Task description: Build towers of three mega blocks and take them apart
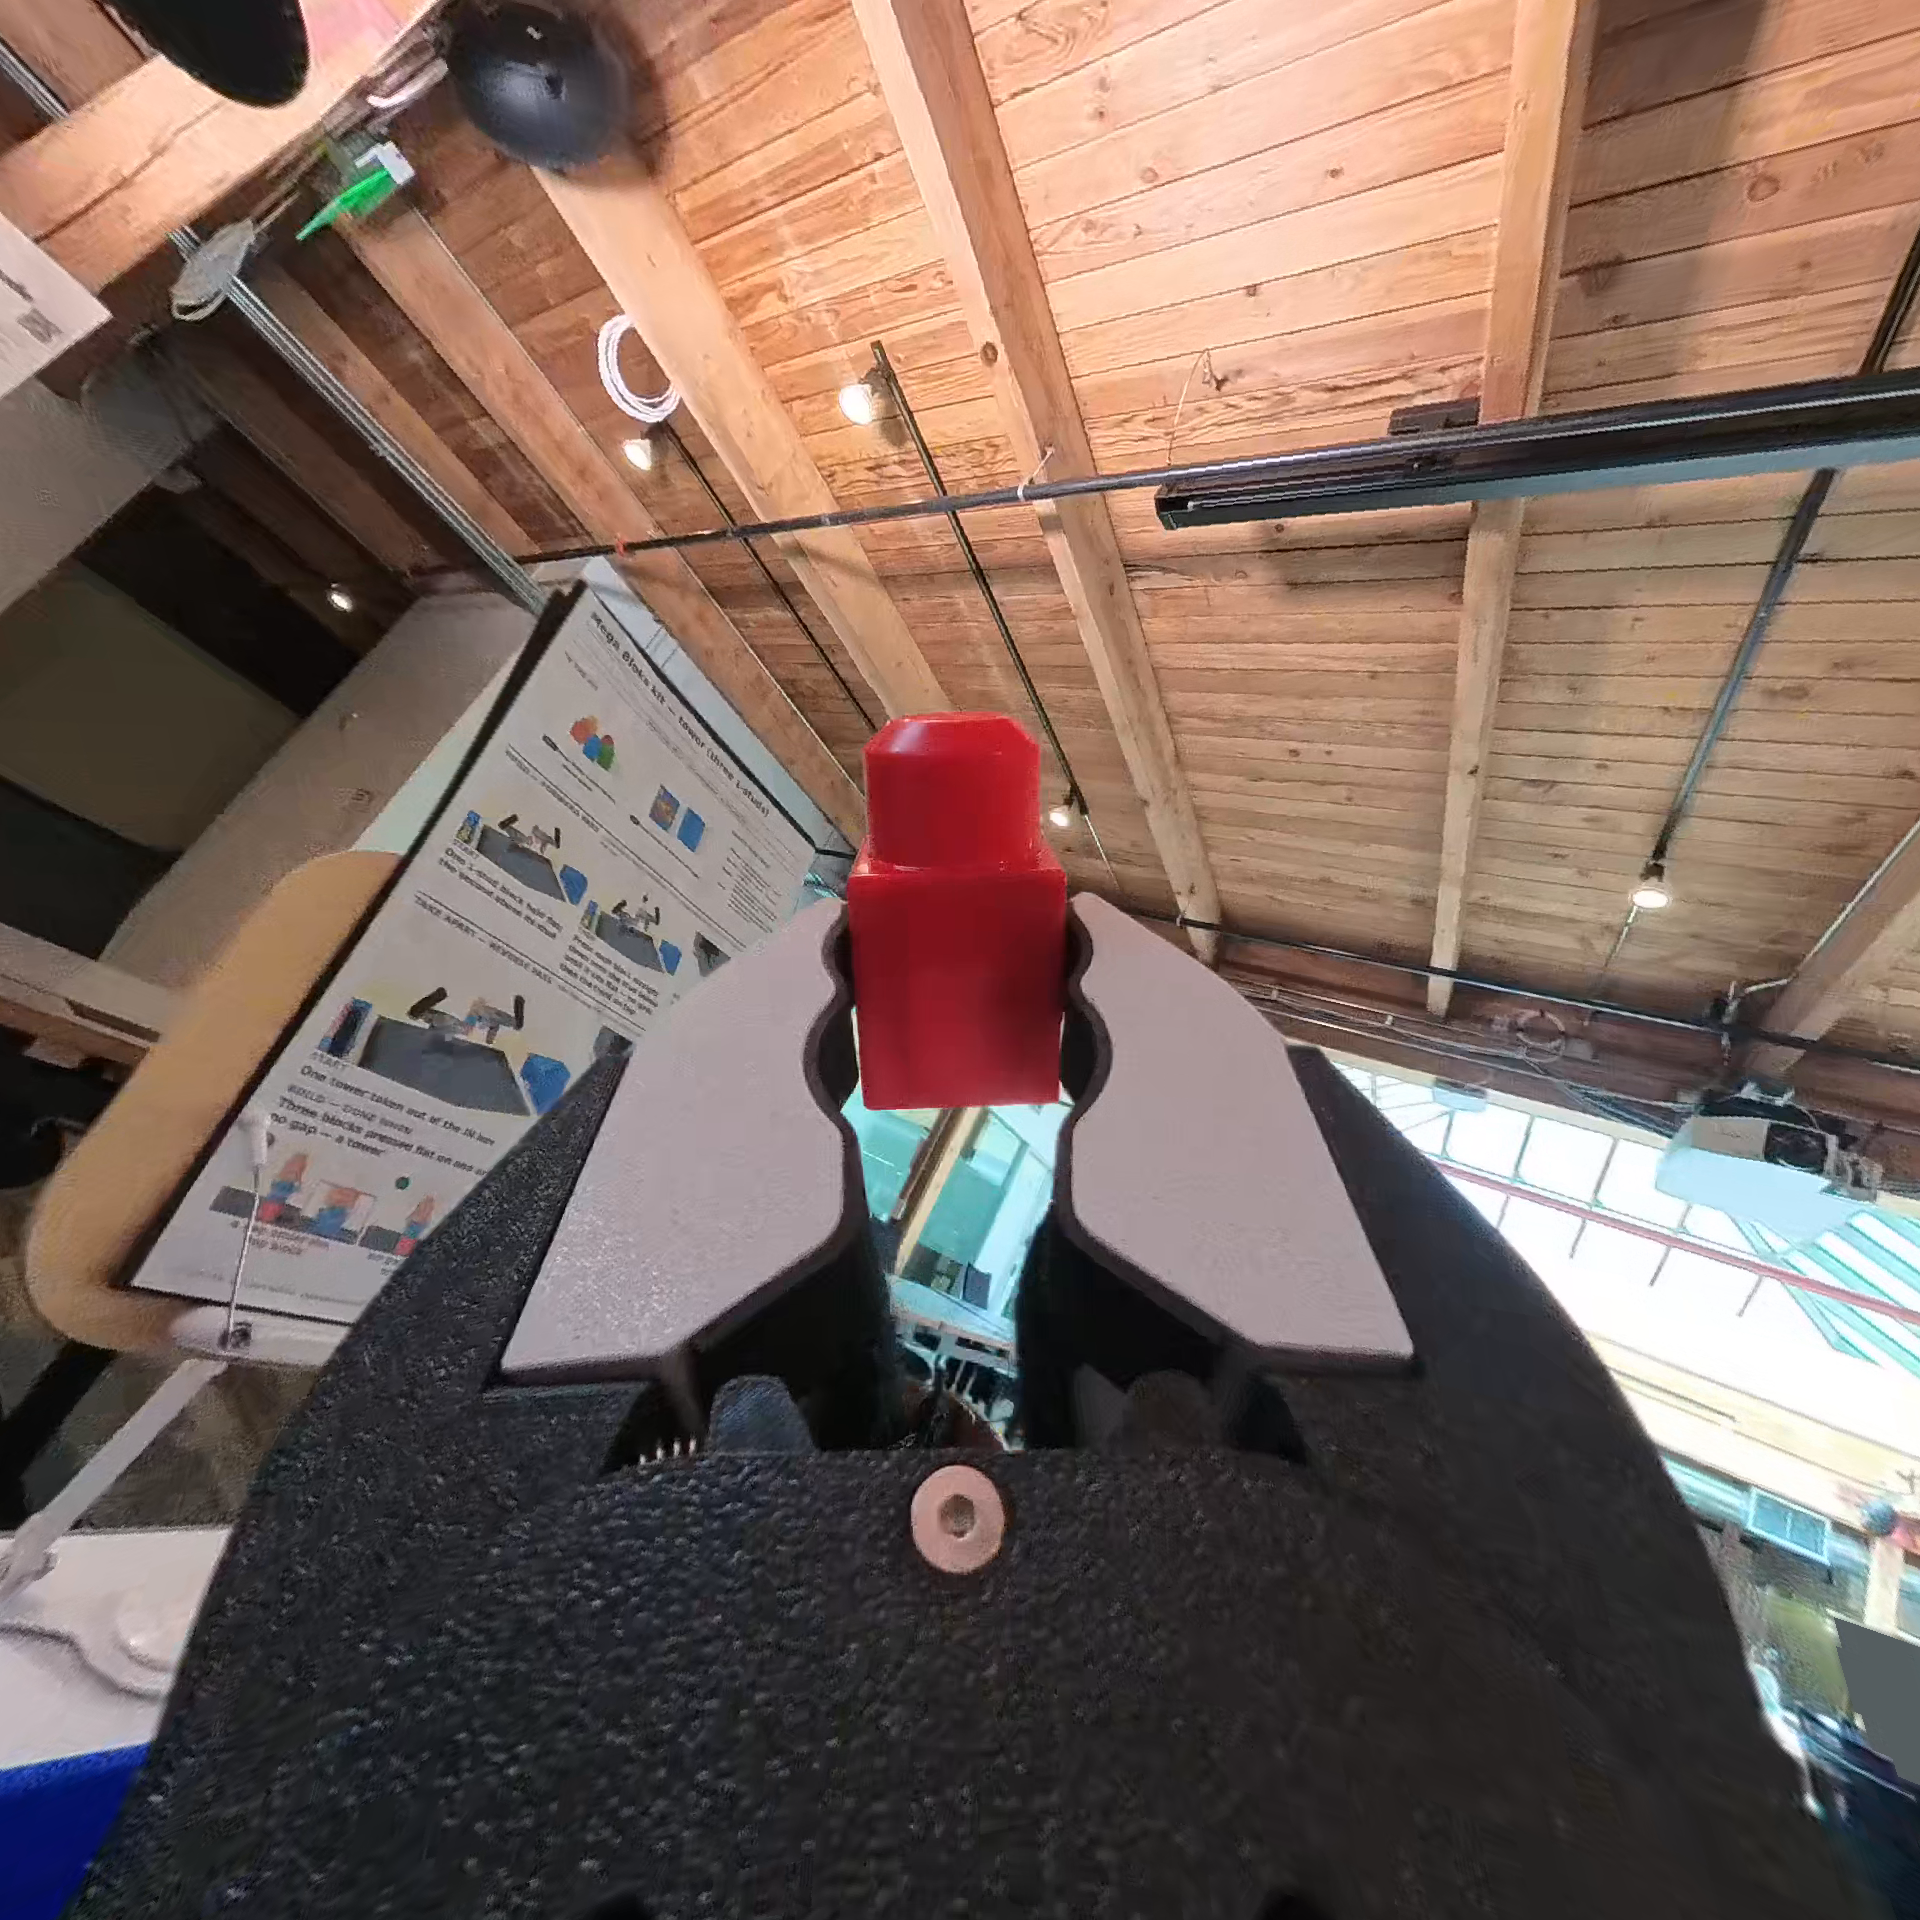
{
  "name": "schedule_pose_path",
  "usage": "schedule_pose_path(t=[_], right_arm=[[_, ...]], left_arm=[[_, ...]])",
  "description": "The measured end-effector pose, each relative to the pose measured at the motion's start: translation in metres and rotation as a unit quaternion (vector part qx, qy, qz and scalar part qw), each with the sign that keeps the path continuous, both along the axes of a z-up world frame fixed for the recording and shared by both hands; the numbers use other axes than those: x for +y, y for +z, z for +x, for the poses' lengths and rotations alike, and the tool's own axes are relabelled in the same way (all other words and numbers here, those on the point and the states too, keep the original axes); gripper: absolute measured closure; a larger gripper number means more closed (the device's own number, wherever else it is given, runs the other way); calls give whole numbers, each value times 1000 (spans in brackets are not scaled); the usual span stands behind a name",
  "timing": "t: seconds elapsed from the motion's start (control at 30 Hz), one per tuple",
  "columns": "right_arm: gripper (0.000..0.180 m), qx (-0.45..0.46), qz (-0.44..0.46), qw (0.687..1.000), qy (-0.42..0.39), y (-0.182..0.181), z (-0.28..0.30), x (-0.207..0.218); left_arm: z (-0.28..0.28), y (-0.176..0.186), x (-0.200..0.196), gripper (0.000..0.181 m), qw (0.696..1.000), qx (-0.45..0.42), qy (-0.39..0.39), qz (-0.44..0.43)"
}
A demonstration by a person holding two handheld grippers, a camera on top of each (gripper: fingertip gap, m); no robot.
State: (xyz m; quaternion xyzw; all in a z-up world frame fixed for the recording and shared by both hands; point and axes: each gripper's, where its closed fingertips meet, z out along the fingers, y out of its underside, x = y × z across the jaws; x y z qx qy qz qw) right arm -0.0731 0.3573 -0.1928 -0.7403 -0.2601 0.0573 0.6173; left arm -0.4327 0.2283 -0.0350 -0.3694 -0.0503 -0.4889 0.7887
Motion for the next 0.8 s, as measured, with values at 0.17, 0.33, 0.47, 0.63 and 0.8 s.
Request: schedule_pose_path(t=[0.17, 0.33, 0.47, 0.63, 0.8], right_arm=[[145, 101, -180, 973, -101, -89, 52, 37], [145, 105, -207, 959, -161, -118, 72, 49], [120, 102, -206, 958, -170, -121, 73, 52], [117, 135, -127, 979, -81, -66, 44, 41], [124, 234, -14, 961, 147, 40, -33, -21]], left_arm=[[3, -2, -1, 145, 1000, 12, -23, 1], [25, -8, 2, 145, 997, 59, -39, -8], [51, -10, 5, 145, 993, 105, -62, -11], [96, -29, 14, 145, 971, 224, -77, -29], [128, -59, 36, 145, 891, 441, 110, -14]])
